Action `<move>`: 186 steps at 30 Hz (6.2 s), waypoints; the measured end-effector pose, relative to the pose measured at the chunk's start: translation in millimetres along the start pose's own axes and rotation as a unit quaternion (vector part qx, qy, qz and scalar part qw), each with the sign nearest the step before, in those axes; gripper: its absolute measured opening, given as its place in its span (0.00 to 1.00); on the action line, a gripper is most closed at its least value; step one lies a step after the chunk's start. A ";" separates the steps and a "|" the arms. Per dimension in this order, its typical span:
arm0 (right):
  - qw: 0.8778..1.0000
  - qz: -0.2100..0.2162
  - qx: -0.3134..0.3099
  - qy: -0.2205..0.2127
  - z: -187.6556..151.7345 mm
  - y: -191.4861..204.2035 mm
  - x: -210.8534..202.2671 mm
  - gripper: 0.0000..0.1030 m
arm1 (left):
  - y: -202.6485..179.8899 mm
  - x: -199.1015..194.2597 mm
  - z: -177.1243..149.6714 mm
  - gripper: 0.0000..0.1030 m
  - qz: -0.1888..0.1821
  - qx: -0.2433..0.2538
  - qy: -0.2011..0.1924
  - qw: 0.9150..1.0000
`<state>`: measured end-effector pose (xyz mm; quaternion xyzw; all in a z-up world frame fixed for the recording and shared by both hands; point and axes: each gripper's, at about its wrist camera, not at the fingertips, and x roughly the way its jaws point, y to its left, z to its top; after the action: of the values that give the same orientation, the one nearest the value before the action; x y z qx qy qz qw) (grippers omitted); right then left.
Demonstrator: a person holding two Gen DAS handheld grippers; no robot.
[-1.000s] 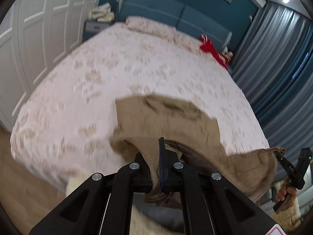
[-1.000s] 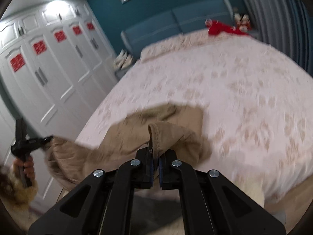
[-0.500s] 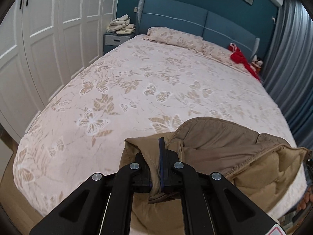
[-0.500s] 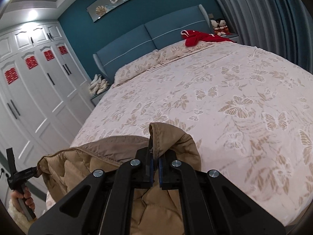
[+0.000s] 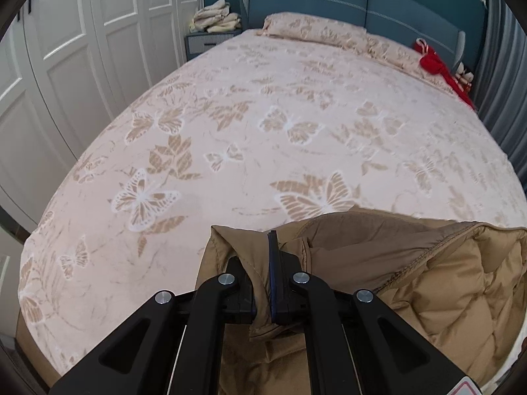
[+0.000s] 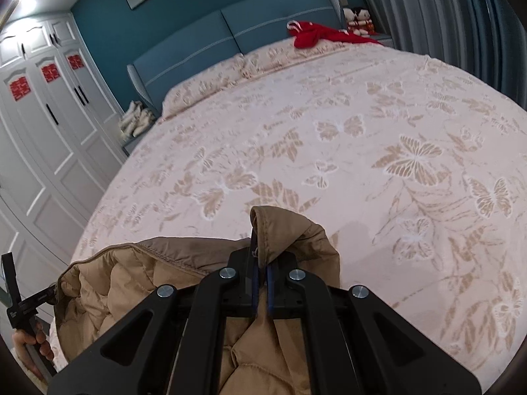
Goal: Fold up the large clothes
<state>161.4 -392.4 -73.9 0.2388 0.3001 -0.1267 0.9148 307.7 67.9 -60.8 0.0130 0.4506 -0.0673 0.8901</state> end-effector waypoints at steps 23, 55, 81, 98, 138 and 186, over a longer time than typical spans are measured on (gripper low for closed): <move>0.997 -0.041 0.005 0.066 -34.1 -24.1 88.2 0.02 | -11.4 83.8 -12.0 0.06 0.010 0.007 0.047 0.999; 0.996 -0.043 0.065 -0.037 -19.6 -72.2 -36.8 0.70 | 47.8 -17.7 20.3 0.26 -0.071 -0.079 -0.035 0.994; 0.989 0.033 -0.123 0.074 -45.7 150.6 51.6 0.10 | -152.1 21.4 0.8 0.39 -0.012 0.047 0.009 0.999; 0.986 0.015 -0.114 0.122 -84.8 133.2 142.8 0.01 | -169.9 97.5 -26.7 0.36 0.038 0.069 0.013 0.997; 0.989 0.026 -0.094 0.108 -92.3 119.8 164.9 0.00 | -169.0 107.7 -29.2 0.40 0.030 0.063 -0.010 0.998; 0.976 0.028 -0.124 0.176 -225.4 126.5 5.7 0.07 | 70.3 -2.0 -164.6 0.91 -0.110 -0.308 0.079 0.942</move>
<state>103.2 -169.3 -190.8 0.1503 0.4633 -0.0189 0.8732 184.0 151.5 -159.5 -0.3061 0.5169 -0.0217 0.7991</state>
